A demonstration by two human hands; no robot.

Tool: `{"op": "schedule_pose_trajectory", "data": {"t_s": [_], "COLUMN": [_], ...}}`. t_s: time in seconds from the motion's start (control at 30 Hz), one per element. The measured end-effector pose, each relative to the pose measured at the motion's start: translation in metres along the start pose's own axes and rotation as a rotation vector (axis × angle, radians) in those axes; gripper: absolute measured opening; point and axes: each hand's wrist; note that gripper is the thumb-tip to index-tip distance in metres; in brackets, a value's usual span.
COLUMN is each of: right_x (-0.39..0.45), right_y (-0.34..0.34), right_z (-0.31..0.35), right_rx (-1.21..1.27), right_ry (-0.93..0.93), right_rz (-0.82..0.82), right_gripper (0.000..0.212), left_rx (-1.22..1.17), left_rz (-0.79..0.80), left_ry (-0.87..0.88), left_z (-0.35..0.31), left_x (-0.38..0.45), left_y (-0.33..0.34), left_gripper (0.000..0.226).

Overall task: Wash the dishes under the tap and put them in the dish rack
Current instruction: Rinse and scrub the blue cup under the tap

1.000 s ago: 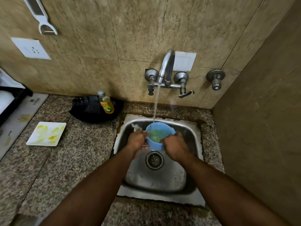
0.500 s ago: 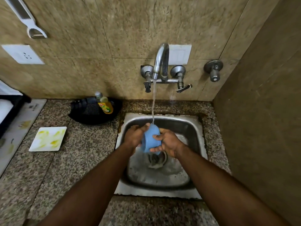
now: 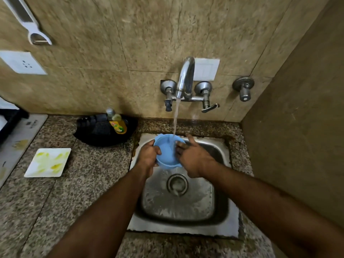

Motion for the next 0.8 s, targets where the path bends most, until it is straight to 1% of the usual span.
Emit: {"op": "schedule_pose_trajectory", "data": {"t_s": [0.07,0.1,0.17,0.23,0.3,0.33,0.4,0.47,0.57,0.63,0.67,0.7,0.73,0.77,0.8], "right_x": [0.005,0.007,0.010,0.013,0.017,0.020,0.019,0.015,0.017,0.022,0.024,0.024,0.023,0.021,0.021], "right_y": [0.004,0.002,-0.003,-0.009,-0.014,-0.015,-0.021,-0.027,-0.034,-0.026,-0.019,-0.012,-0.003,0.006,0.017], "right_z": [-0.005,-0.009,-0.012,-0.008,0.002,0.009,0.021,0.028,0.036,0.047,0.050,0.050,0.046,0.036,0.022], "right_rx": [-0.075,-0.095,-0.161,-0.192,-0.185,-0.150,0.016,0.249,0.638,0.909,1.008,1.051,1.022,0.900,0.704], "right_ry": [-0.053,-0.045,0.035,0.153,0.245,0.281,0.343,0.394,0.514,0.598,0.582,0.514,0.405,0.286,0.171], "right_rz": [-0.045,-0.048,-0.038,0.010,0.073,0.063,0.031,-0.018,-0.185,-0.368,-0.438,-0.475,-0.482,-0.478,-0.478], "right_gripper": [0.079,0.083,0.079,0.071,0.065,0.061,0.048,0.032,0.018,0.014,0.012,0.011,0.014,0.017,0.021], "left_rx": [0.020,0.047,0.096,0.142,0.140,0.107,0.030,-0.004,-0.044,-0.031,0.001,0.040,0.086,0.129,0.172], "left_rz": [0.081,0.085,0.059,0.009,-0.087,-0.141,-0.234,-0.300,-0.334,-0.380,-0.378,-0.369,-0.363,-0.368,-0.364], "left_ry": [0.006,0.026,0.113,0.222,0.328,0.366,0.405,0.426,0.426,0.446,0.455,0.468,0.474,0.470,0.461], "left_z": [-0.009,-0.011,-0.017,-0.028,-0.035,-0.036,-0.030,-0.017,-0.008,-0.008,-0.008,-0.009,-0.009,-0.012,-0.015], "left_x": [-0.006,-0.005,-0.001,0.000,0.000,0.001,0.001,0.006,0.006,0.010,0.013,0.016,0.022,0.024,0.028], "left_y": [0.006,0.009,0.018,0.033,0.048,0.053,0.058,0.058,0.057,0.053,0.050,0.046,0.042,0.037,0.031], "left_gripper": [0.058,0.060,0.060,0.051,0.040,0.037,0.033,0.030,0.028,0.034,0.036,0.037,0.039,0.042,0.044]}}
Point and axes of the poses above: each hand's wrist, its own x-axis towards the middle knuckle, its own y-axis out of the palm, z = x × y, and after that the axes turned 4 degrees about -x, right-handed
